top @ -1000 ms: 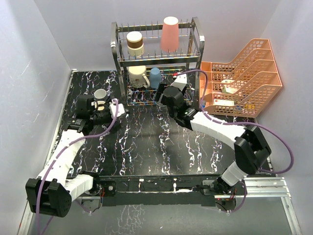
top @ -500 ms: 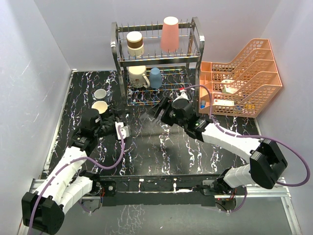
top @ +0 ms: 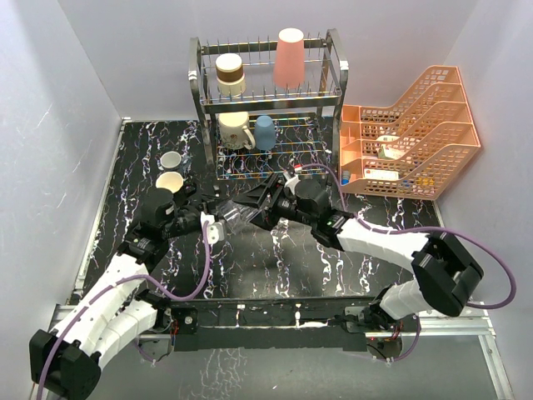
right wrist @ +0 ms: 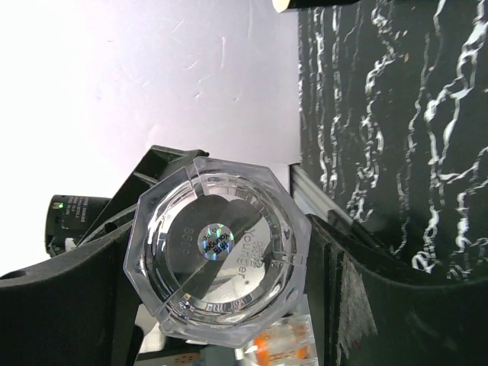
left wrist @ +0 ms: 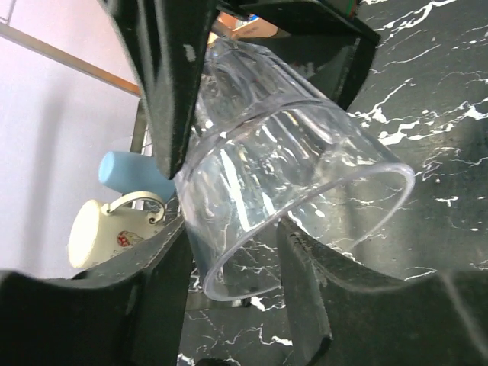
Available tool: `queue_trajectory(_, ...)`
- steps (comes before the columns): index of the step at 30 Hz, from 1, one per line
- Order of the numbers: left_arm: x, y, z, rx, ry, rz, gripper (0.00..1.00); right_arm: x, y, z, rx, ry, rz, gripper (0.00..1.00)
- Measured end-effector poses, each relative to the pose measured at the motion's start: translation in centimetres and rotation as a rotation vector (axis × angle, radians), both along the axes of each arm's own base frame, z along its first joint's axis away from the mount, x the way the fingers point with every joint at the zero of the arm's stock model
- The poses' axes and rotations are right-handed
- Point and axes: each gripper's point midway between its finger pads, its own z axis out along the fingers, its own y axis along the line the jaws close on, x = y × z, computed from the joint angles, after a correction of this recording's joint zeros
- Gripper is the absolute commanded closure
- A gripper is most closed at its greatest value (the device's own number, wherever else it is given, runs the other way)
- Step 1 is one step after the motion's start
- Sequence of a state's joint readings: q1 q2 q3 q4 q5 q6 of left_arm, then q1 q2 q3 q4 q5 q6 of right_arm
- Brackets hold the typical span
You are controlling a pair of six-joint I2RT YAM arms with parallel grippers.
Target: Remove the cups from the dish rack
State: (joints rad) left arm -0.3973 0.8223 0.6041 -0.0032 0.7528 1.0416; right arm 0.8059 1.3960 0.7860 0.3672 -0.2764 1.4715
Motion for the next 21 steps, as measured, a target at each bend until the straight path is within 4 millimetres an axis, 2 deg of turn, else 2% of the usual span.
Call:
queue_trajectory(2,0.1,0.1,0.4,-0.007,-0.010,0.014,0.74,-0.3,0.3,0.0,0.025,0.022,0.012,0.88)
queue_trajectory(4,0.3,0.1,0.8,-0.017,-0.015,0.025,0.85,-0.6,0.6,-0.2,0.050,0.047,0.025,0.82)
queue_trajectory(7,0.4,0.3,0.9,-0.034,0.017,0.047,1.00,-0.7,1.0,-0.7,0.065,0.073,0.032,0.55)
queue_trajectory(9,0.5,0.3,1.1,-0.048,0.030,0.059,1.00,-0.5,1.2,-0.7,0.082,0.089,0.031,0.38)
queue_trajectory(14,0.7,0.4,1.1,-0.042,0.090,0.086,1.00,-0.5,1.0,-0.8,0.093,0.106,0.021,0.05)
queue_trajectory(18,1.7,0.6,0.1,0.000,0.143,0.131,1.00,-1.0,-0.3,-2.0,0.033,0.105,0.016,0.02)
queue_trajectory(21,2.7,1.6,-2.1,0.062,0.194,0.207,1.00,-1.0,-1.9,-2.2,-0.018,0.095,-0.003,0.02)
